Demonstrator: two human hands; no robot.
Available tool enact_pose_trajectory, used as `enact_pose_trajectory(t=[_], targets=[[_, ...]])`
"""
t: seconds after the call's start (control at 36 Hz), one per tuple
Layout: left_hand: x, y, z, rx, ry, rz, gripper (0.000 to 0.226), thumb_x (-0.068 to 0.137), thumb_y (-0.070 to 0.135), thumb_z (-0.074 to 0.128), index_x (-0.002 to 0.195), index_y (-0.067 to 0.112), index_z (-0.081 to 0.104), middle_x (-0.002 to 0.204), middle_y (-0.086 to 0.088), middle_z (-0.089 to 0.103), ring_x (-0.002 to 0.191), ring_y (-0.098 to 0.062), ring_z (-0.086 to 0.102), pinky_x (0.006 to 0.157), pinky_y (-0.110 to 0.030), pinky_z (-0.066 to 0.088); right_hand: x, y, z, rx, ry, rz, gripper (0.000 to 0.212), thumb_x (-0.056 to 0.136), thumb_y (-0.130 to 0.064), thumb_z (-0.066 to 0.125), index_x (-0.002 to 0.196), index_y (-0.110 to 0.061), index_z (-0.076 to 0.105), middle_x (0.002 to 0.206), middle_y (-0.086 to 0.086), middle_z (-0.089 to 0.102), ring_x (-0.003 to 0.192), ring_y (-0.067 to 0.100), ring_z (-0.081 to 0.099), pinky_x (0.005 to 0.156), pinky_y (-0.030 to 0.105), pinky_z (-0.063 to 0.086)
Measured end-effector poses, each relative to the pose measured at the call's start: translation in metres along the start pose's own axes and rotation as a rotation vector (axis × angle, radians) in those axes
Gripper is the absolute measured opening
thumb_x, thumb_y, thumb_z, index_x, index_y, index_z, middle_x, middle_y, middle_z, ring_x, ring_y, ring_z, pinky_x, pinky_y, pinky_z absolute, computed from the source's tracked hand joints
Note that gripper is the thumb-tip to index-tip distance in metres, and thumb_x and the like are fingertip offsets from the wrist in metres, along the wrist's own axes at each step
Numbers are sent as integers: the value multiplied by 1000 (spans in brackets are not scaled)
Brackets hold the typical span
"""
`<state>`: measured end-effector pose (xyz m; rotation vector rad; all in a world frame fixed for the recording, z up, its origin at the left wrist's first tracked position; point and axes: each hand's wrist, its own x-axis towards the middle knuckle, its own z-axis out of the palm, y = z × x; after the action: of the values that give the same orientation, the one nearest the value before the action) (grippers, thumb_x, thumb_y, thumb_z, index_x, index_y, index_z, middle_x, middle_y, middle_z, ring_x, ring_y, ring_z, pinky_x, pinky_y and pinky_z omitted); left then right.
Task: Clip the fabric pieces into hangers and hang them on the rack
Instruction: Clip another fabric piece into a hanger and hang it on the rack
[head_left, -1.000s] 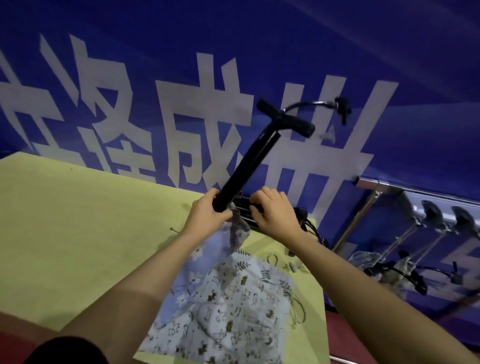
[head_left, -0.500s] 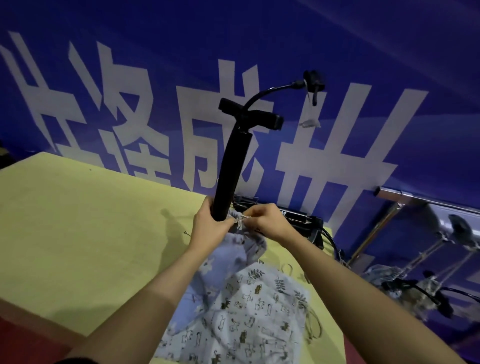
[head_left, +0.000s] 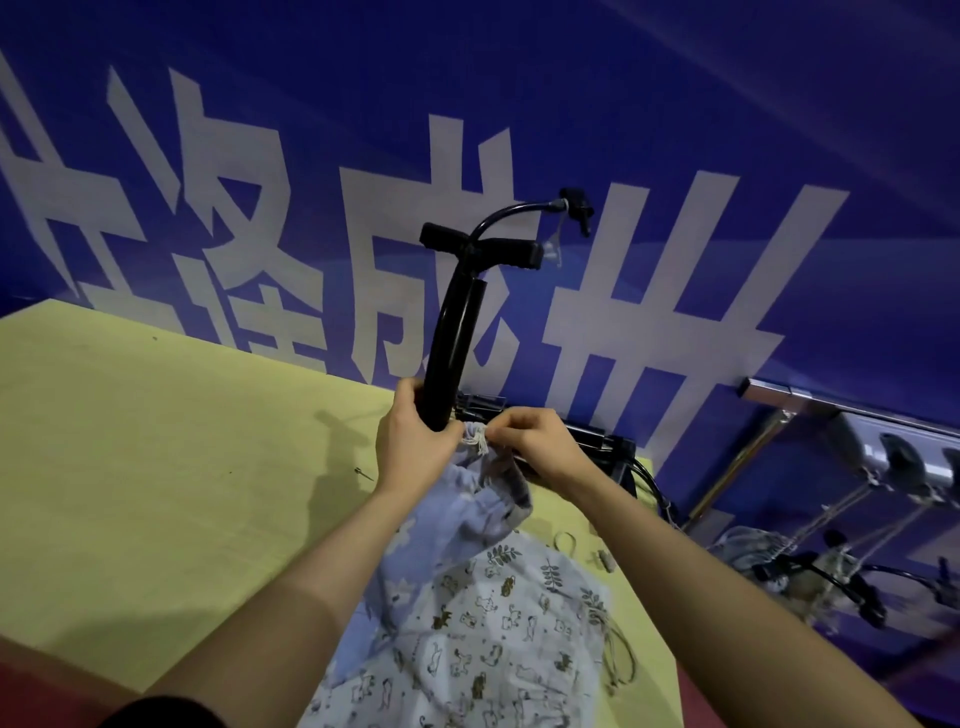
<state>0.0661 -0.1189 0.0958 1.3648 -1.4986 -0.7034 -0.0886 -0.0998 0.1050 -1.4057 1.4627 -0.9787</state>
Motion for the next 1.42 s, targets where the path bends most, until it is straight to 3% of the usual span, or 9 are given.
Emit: enact_pose_trajectory(t=[0.25,0.36,0.5,0.61,0.81,0.97,1.14,1.25,1.42], targets=[[11,10,0,-39,10,16,36,84,40,65,103,13,50,86,2,57,80,-19,56,68,-31,47,4,0,-4,85,-30,44,14,91,-7,58,78,-10,64,82,9,64,79,20,60,82,35,49],[15,5,3,-17,-17,53,35,83,29,69,105,6,54,98,0,44,88,-16,50,72,-17,38,4,-4,-2,90,-37,48,14,91,-7,56,78,-9,61,79,8,62,76,18,58,78,27,47],[13,-2,4,-149,-71,-65,68,77,16,76,132,14,35,109,4,56,99,-12,55,83,-22,43,6,-6,-4,151,46,36,14,93,-10,55,80,-8,59,81,4,63,77,14,59,77,24,47],[11,-9,7,-194,-88,-56,72,80,10,72,130,16,21,98,-2,62,88,-18,62,73,-21,43,8,-11,-6,188,92,34,14,94,-9,53,82,-6,60,79,1,64,72,6,60,71,15,46],[12,-22,7,-115,-136,-32,53,72,13,74,107,30,38,110,-6,56,97,-22,58,75,-32,50,11,-15,-4,311,182,89,33,91,3,47,62,-10,56,70,3,55,67,14,49,67,22,38],[16,-16,2,-161,-152,-30,60,71,3,72,113,23,34,114,-5,52,102,-24,56,76,-32,48,7,-23,-5,41,105,17,18,84,2,57,73,-10,51,65,1,56,61,8,54,62,19,44],[22,-7,-10,-193,-172,78,81,78,5,70,138,27,21,126,-10,52,110,-23,56,78,-24,44,12,-26,-7,-243,211,-91,24,79,-28,71,72,-22,49,67,-4,54,73,20,54,86,49,42],[29,-1,-17,-192,-189,99,62,82,15,70,132,19,34,122,0,57,111,-17,56,85,-24,44,11,-26,-8,-327,260,-147,19,86,-30,67,82,-18,53,73,-6,56,78,15,53,84,42,38],[25,-12,-16,-154,-156,144,60,85,25,67,132,20,30,121,8,49,109,-10,51,86,-23,41,8,-9,2,-542,366,-148,25,91,-36,58,92,-12,53,85,1,59,89,20,50,81,33,21]])
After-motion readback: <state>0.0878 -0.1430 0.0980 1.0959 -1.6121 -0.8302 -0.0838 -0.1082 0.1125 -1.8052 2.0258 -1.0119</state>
